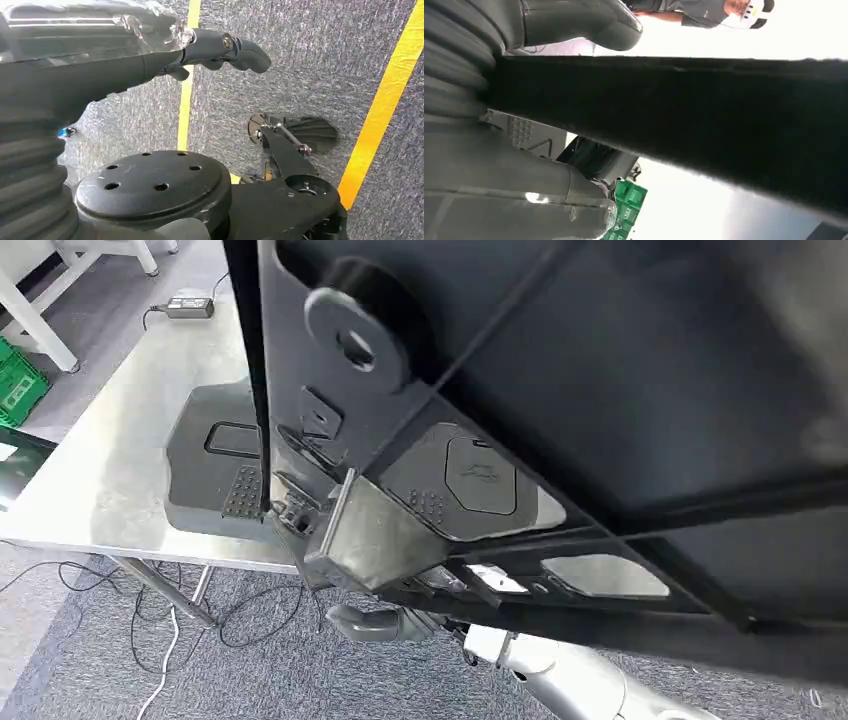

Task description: Take the parts from the cabinet and place them on the table.

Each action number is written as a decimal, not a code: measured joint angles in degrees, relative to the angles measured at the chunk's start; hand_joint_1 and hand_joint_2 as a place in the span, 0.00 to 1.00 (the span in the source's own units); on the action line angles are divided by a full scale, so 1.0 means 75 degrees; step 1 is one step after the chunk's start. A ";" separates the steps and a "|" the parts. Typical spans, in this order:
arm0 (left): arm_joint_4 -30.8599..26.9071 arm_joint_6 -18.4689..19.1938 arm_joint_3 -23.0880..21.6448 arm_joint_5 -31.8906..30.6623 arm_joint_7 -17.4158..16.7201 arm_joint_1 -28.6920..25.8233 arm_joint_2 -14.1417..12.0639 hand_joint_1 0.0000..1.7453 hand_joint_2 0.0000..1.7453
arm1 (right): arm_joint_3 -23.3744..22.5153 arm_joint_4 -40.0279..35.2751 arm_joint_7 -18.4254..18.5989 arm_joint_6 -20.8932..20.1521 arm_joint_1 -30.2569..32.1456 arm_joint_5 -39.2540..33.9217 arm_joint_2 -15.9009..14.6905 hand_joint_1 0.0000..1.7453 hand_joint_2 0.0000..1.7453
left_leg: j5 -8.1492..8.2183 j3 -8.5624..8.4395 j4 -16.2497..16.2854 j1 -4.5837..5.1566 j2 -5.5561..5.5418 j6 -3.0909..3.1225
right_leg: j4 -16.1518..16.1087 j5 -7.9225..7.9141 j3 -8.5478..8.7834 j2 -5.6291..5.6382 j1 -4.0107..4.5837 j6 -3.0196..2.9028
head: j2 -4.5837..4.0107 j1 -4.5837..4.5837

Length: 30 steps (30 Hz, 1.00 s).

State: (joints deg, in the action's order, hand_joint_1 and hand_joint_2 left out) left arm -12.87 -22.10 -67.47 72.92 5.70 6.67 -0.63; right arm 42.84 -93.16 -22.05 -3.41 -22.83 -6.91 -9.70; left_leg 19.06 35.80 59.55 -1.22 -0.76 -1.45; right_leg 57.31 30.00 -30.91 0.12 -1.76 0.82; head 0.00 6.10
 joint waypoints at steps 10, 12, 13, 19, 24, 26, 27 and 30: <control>0.0000 -0.0158 -0.0015 -0.0070 -0.0047 0.0001 0.0000 0.00 1.00 | 0.0003 0.0210 -0.0099 0.0084 -0.0357 -0.0055 0.0207 1.00 1.00 | -0.0052 -0.0044 -0.0065 -0.0018 0.0000 -0.0077 | 0.0020 -0.0006 0.0002 -0.0005 0.0040 -0.0006 | 0.0000 0.0152; 0.0000 -0.0093 -0.0012 -0.0015 -0.0128 0.0002 0.0000 0.00 1.00 | 0.0012 0.0263 -0.0108 0.0087 -0.0419 -0.0055 0.0265 1.00 1.00 | -0.0054 -0.0050 -0.0075 -0.0020 0.0000 -0.0080 | 0.0021 -0.0006 0.0002 -0.0005 0.0042 -0.0007 | 0.0000 0.0172; 0.0000 -0.0065 -0.0012 0.0014 -0.0140 0.0004 0.0000 0.00 1.00 | 0.0018 0.0289 -0.0111 0.0087 -0.0441 -0.0055 0.0288 1.00 1.00 | -0.0057 -0.0053 -0.0081 -0.0021 -0.0001 -0.0085 | 0.0021 -0.0005 0.0002 -0.0005 0.0043 -0.0008 | 0.0000 0.0175; -0.0003 0.0043 -0.0015 -0.0015 -0.0146 0.0007 -0.0003 0.00 1.00 | 0.0032 0.0356 -0.0123 0.0114 -0.0508 -0.0070 0.0361 1.00 1.00 | -0.0174 -0.0362 -0.0540 -0.0098 0.0044 0.0093 | 0.0392 0.0227 -0.0126 -0.0028 0.0038 0.0024 | 0.0000 0.0163; -0.0003 0.0102 -0.0012 -0.0029 -0.0146 -0.0002 -0.0003 0.00 1.00 | 0.0050 0.0402 -0.0122 0.0143 -0.0448 -0.0090 0.0358 1.00 1.00 | -0.0129 -0.0388 -0.0519 -0.0153 0.0033 -0.0011 | 0.1875 0.0430 -0.1133 -0.0029 -0.0057 0.0090 | 0.0000 0.0056; -0.0003 0.0102 -0.0012 -0.0029 -0.0146 -0.0001 -0.0003 0.00 1.00 | 0.0052 0.0405 -0.0122 0.0149 -0.0449 -0.0090 0.0361 1.00 1.00 | -0.0023 -0.0391 -0.0380 -0.0256 0.0020 -0.0164 | 0.0750 -0.0254 -0.0654 -0.0035 -0.0150 0.0184 | 0.0000 0.0041; 0.0000 0.0102 -0.0012 -0.0029 -0.0146 0.0000 -0.0011 0.00 1.00 | 0.0058 0.0414 -0.0120 0.0149 -0.0448 -0.0090 0.0361 1.00 1.00 | 0.0073 -0.0358 -0.0258 -0.0261 0.0025 -0.0287 | 0.0298 -0.0287 -0.0457 -0.0015 -0.0188 0.0273 | 0.0000 -0.0005; 0.0003 0.0108 -0.0015 -0.0029 -0.0157 0.0006 -0.0023 0.00 1.00 | 0.0070 0.0423 -0.0108 0.0160 -0.0453 -0.0099 0.0388 1.00 1.00 | 0.0153 -0.0336 -0.0173 -0.0245 0.0017 -0.0459 | 0.0414 -0.0130 -0.0516 0.0082 -0.0104 -0.0045 | 0.0000 0.0003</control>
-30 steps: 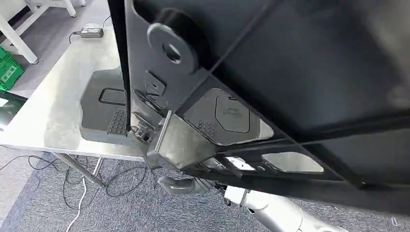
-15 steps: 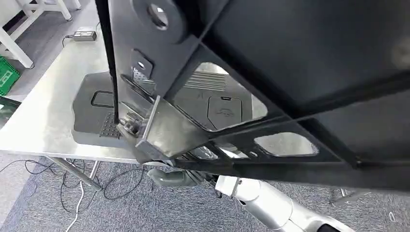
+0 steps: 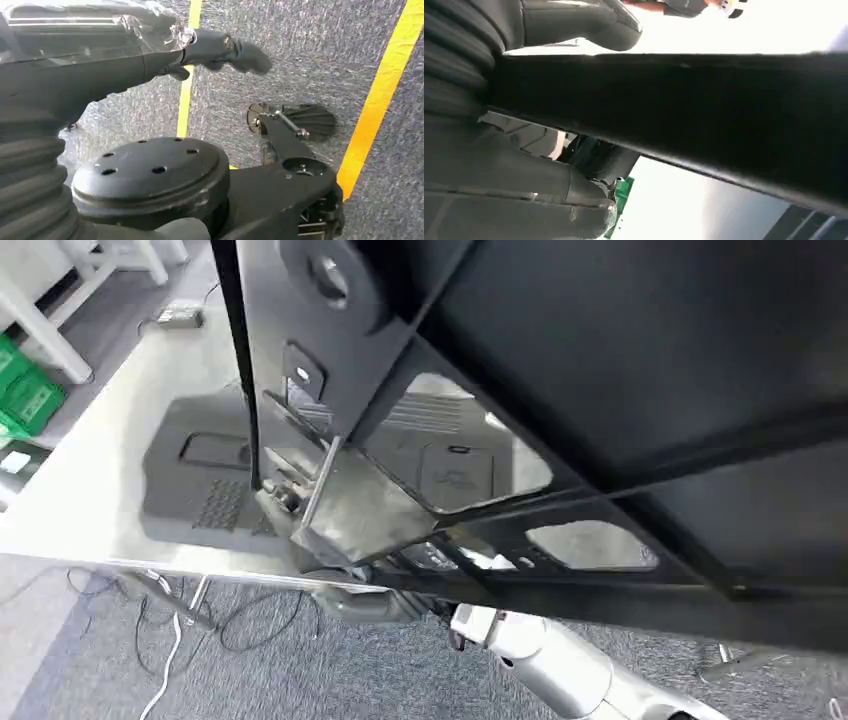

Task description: Take the parts from the cabinet and place them on the table.

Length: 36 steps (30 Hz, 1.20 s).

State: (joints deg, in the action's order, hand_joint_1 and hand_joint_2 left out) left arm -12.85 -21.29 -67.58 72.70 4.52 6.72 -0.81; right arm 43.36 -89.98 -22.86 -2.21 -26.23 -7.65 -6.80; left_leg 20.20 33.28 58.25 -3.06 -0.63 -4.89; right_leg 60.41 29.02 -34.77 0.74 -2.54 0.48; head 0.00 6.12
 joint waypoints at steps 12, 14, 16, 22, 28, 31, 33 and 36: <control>-0.0006 0.0032 0.0000 -0.0006 -0.0006 -0.0003 0.0006 0.00 1.00 | 0.0020 0.0000 0.0052 0.0023 -0.0039 0.0052 0.0122 1.00 1.00 | -0.0479 0.0702 0.0612 0.0332 0.0053 0.0413 | -0.0020 0.0381 0.0499 -0.0031 0.0251 -0.0389 | 0.0000 0.0157; -0.0006 0.0032 0.0000 -0.0006 -0.0009 -0.0010 0.0006 0.00 1.00 | 0.0026 0.0006 0.0061 0.0029 -0.0035 0.0055 0.0122 1.00 1.00 | -0.0311 0.0546 0.0328 0.0412 0.0065 0.0480 | -0.0042 0.0435 0.0504 -0.0014 0.0280 -0.0319 | 0.0000 0.0175; -0.0006 0.0029 0.0003 -0.0006 -0.0009 -0.0002 0.0006 0.00 1.00 | 0.0029 0.0006 0.0064 0.0032 -0.0037 0.0055 0.0125 1.00 1.00 | -0.0237 0.0558 0.0300 0.0432 0.0056 0.0507 | -0.0154 0.0441 0.0547 -0.0060 0.0263 -0.0256 | 0.0000 0.0122; -0.0006 0.0035 0.0003 -0.0015 -0.0009 -0.0005 0.0006 0.00 1.00 | 0.0032 0.0012 0.0073 0.0035 -0.0012 0.0055 0.0111 1.00 1.00 | -0.0114 0.0186 0.0026 0.0366 0.0037 0.0672 | 0.1799 0.1114 -0.0515 -0.0073 0.0273 -0.0112 | 0.0000 0.0020; -0.0006 0.0035 0.0000 -0.0015 -0.0009 -0.0023 0.0015 0.00 1.00 | 0.0035 0.0026 0.0073 0.0035 0.0007 0.0055 0.0108 1.00 1.00 | 0.0243 -0.0202 0.0023 0.0367 0.0007 0.0605 | 0.0179 -0.0450 -0.0309 -0.0078 0.0313 -0.0250 | 0.0000 -0.0082; -0.0006 0.0006 -0.0006 -0.0073 0.0047 -0.0001 0.0026 0.00 1.00 | 0.0041 0.0032 0.0076 0.0041 -0.0014 0.0058 0.0111 1.00 1.00 | 0.0291 -0.0185 0.0055 0.0365 0.0016 0.0476 | -0.0065 -0.0333 -0.0245 -0.0054 0.0405 -0.0339 | 0.0000 -0.0082; -0.0006 -0.0067 -0.0017 -0.0128 0.0052 0.0004 0.0026 0.00 1.00 | 0.0044 0.0041 0.0082 0.0044 -0.0022 0.0061 0.0125 1.00 1.00 | 0.0277 -0.0248 0.0032 0.0388 0.0017 0.0462 | -0.0132 -0.0350 -0.0189 -0.0061 0.0363 -0.0336 | 0.0000 -0.0088; -0.0006 -0.0181 -0.0032 -0.0227 0.0061 0.0028 0.0026 0.00 1.00 | 0.0058 0.0114 0.0102 0.0044 -0.0140 0.0084 0.0189 1.00 1.00 | 0.0274 -0.0261 -0.0004 0.0376 0.0023 0.0484 | -0.0146 -0.0319 -0.0182 -0.0063 0.0374 -0.0360 | 0.0000 -0.0053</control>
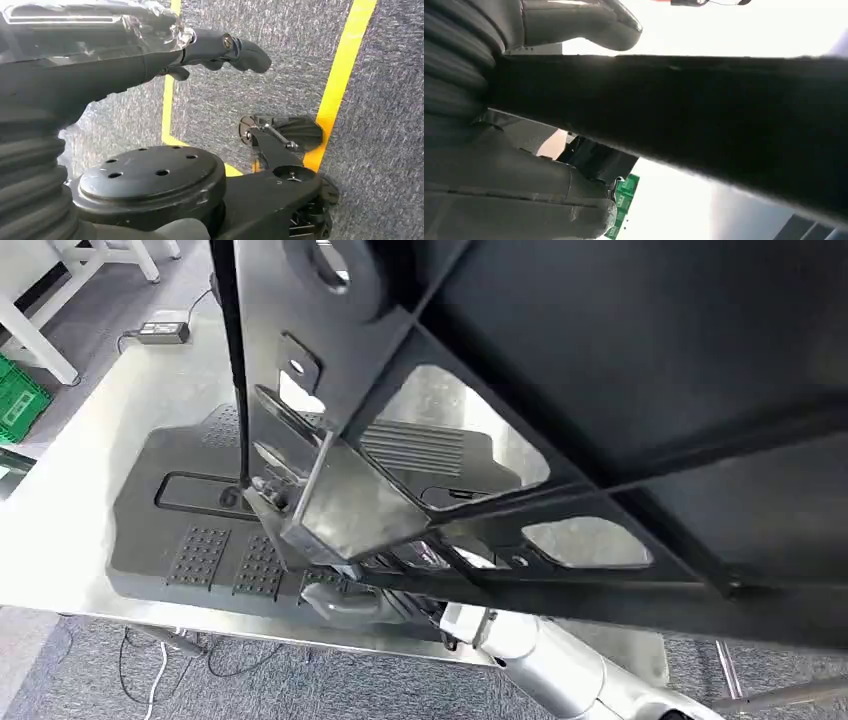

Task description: Take the parts from the cabinet and place them on the table.

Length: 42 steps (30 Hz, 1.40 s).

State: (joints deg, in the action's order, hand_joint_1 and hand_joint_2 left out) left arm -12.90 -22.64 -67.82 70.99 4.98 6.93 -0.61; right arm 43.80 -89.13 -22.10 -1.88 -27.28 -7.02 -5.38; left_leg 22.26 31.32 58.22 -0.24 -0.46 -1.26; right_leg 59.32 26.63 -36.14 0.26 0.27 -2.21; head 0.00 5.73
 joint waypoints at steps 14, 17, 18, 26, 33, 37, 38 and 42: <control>0.0000 -0.0484 -0.0227 -0.0464 0.0327 0.0171 0.0015 0.00 1.00 | 0.1190 0.2884 0.1449 0.1180 -0.3068 0.3711 0.1411 1.00 1.00 | -0.0029 -0.0025 -0.0103 -0.0014 0.0010 -0.0104 | 0.0006 -0.0010 0.0007 -0.0010 0.0019 -0.0071 | 0.0000 -0.0957; 0.0000 -0.0504 -0.0280 -0.0484 0.0329 0.0232 0.0017 0.00 1.00 | 0.1562 0.3762 0.1684 0.1282 -0.3595 0.4315 0.1859 1.00 1.00 | -0.0042 -0.0030 -0.0101 -0.0011 -0.0003 -0.0121 | 0.0006 -0.0020 0.0010 -0.0017 0.0019 -0.0074 | 0.0000 -0.1108; 0.0000 -0.0501 -0.0297 -0.0484 0.0327 0.0232 0.0017 0.00 1.00 | 0.1664 0.3947 0.1784 0.1288 -0.3709 0.4515 0.1953 1.00 1.00 | -0.0042 -0.0030 -0.0101 -0.0011 -0.0005 -0.0121 | 0.0006 -0.0021 0.0012 -0.0018 0.0019 -0.0073 | 0.0000 -0.1090; 0.0000 -0.0472 -0.0312 -0.0522 0.0277 0.0334 0.0017 0.00 1.00 | 0.2504 0.5867 0.2323 0.1198 -0.4473 0.5094 0.2807 1.00 1.00 | -0.0041 -0.0031 -0.0097 -0.0001 -0.0014 -0.0121 | -0.0003 -0.0025 0.0015 -0.0013 0.0017 -0.0069 | 0.0000 -0.0973; 0.0000 -0.0382 -0.0312 -0.0551 0.0324 0.0375 0.0017 0.00 1.00 | 0.2859 0.6496 0.2780 0.1046 -0.4536 0.4861 0.3019 1.00 1.00 | -0.0039 -0.0029 -0.0091 0.0005 -0.0013 -0.0117 | -0.0011 -0.0026 0.0019 -0.0013 0.0010 -0.0068 | 0.0000 -0.0935; 0.0000 -0.0341 -0.0312 -0.0604 0.0330 0.0399 0.0017 0.00 1.00 | 0.3007 0.6784 0.2987 0.1043 -0.4567 0.4777 0.3083 1.00 1.00 | -0.0038 -0.0029 -0.0089 0.0005 -0.0012 -0.0116 | -0.0013 -0.0027 0.0019 -0.0013 0.0009 -0.0067 | 0.0000 -0.0926; 0.0000 -0.0338 -0.0312 -0.0606 0.0329 0.0405 0.0017 0.00 1.00 | 0.3025 0.6843 0.2993 0.1046 -0.4567 0.4777 0.3098 1.00 1.00 | -0.0038 -0.0029 -0.0089 0.0005 -0.0011 -0.0116 | -0.0013 -0.0027 0.0019 -0.0013 0.0009 -0.0066 | 0.0000 -0.0924; 0.0000 -0.0338 -0.0312 -0.0609 0.0329 0.0409 0.0017 0.00 1.00 | 0.3127 0.7029 0.3002 0.1046 -0.4589 0.4774 0.3127 1.00 1.00 | -0.0038 -0.0030 -0.0088 0.0004 -0.0011 -0.0116 | -0.0013 -0.0028 0.0019 -0.0012 0.0010 -0.0065 | 0.0000 -0.0909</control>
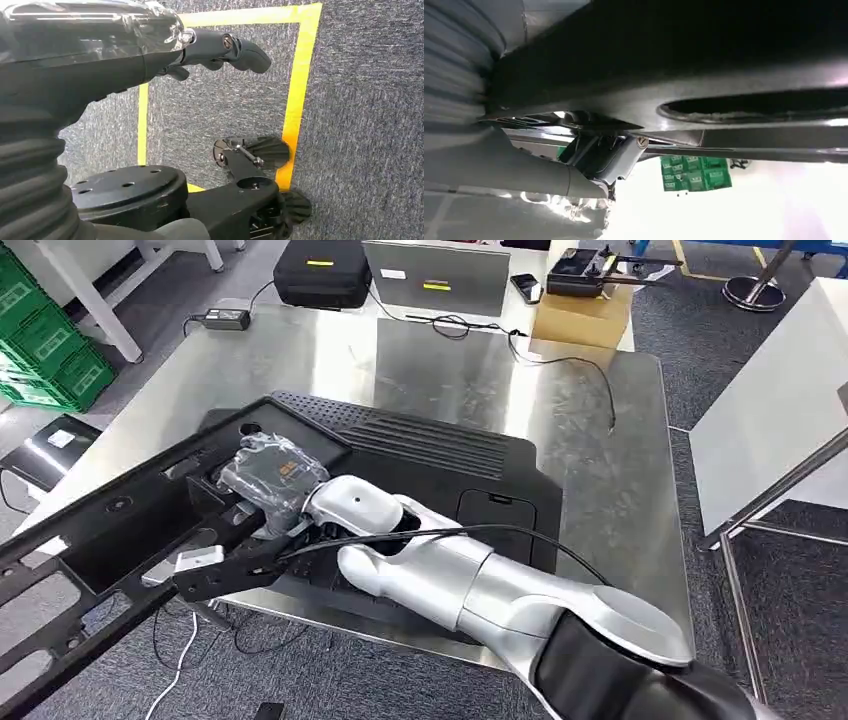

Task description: Take the parts from the cabinet and place them on the table.

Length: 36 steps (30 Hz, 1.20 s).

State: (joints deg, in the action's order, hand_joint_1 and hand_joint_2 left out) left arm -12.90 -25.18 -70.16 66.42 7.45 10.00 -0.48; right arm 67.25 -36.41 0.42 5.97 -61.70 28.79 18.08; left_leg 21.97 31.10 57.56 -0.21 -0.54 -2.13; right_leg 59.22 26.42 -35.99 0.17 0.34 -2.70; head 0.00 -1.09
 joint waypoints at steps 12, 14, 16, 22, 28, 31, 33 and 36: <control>0.0000 0.0187 -0.0058 -0.0429 -0.0082 0.0000 0.0082 0.00 1.00 | 0.0294 0.0624 0.2545 -0.0472 -0.0307 -0.1160 0.0023 1.00 1.00 | 0.0000 -0.0001 0.0002 0.0001 0.0001 0.0000 | 0.0000 -0.0002 0.0000 0.0002 0.0000 0.0002 | 0.0000 0.0064; 0.0000 0.0259 -0.0064 -0.0536 -0.0120 0.0000 0.0117 0.00 1.00 | 0.0318 0.0834 0.2681 -0.0434 -0.0367 -0.1449 0.0020 1.00 1.00 | 0.0000 -0.0001 0.0006 0.0002 0.0003 0.0000 | 0.0000 -0.0004 0.0000 0.0002 0.0000 0.0005 | 0.0000 0.0070; 0.0000 0.0306 -0.0113 -0.0641 -0.0195 -0.0005 0.0151 0.00 1.00 | 0.0318 0.1101 0.2777 -0.0347 -0.0436 -0.1694 0.0017 1.00 1.00 | 0.0000 0.0000 0.0008 0.0002 0.0002 0.0000 | 0.0000 -0.0004 0.0000 0.0001 0.0000 0.0005 | 0.0000 0.0073; 0.0000 0.0805 -0.0259 -0.0866 -0.0376 -0.0024 0.0198 0.00 1.00 | 0.0283 0.1780 0.3051 -0.0099 -0.0563 -0.1996 -0.0154 1.00 1.00 | 0.0002 0.0002 0.0015 0.0003 0.0003 0.0003 | -0.0002 -0.0004 0.0000 0.0002 -0.0001 0.0006 | 0.0000 0.0079; 0.0000 0.0790 -0.0420 -0.1116 -0.0376 -0.0013 0.0201 0.00 1.00 | 0.0227 0.2101 0.3296 -0.0047 -0.0560 -0.2031 -0.0356 1.00 1.00 | 0.0003 0.0001 0.0019 0.0003 0.0006 0.0005 | -0.0003 -0.0005 0.0000 0.0003 -0.0001 0.0007 | 0.0000 0.0093; 0.0000 0.0734 -0.0449 -0.1180 -0.0341 -0.0010 0.0207 0.00 1.00 | 0.0221 0.2218 0.3378 -0.0050 -0.0532 -0.1973 -0.0481 1.00 1.00 | 0.0003 0.0001 0.0020 0.0003 0.0008 0.0005 | -0.0003 -0.0006 0.0000 0.0005 -0.0001 0.0007 | 0.0000 0.0096; 0.0000 0.0720 -0.0449 -0.1203 -0.0312 -0.0007 0.0210 0.00 1.00 | 0.0221 0.2282 0.3453 -0.0058 -0.0498 -0.1897 -0.0545 1.00 1.00 | 0.0003 0.0000 0.0020 0.0003 0.0009 0.0005 | -0.0003 -0.0006 -0.0001 0.0006 -0.0001 0.0008 | 0.0000 0.0099; 0.0000 0.0720 -0.0460 -0.1294 -0.0312 -0.0006 0.0219 0.00 1.00 | 0.0221 0.2357 0.3616 -0.0082 -0.0465 -0.1763 -0.0624 1.00 1.00 | 0.0003 0.0001 0.0020 0.0002 0.0009 0.0005 | -0.0003 -0.0006 -0.0001 0.0005 0.0000 0.0008 | 0.0000 0.0102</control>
State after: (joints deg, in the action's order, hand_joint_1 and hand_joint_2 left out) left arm -12.90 -19.78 -73.61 56.72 5.11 9.95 1.16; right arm 68.92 -18.73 27.54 5.35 -65.18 15.56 13.40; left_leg 22.00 31.10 57.72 -0.19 -0.48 -2.09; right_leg 59.20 26.38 -36.00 0.21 0.34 -2.65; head 0.00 -0.33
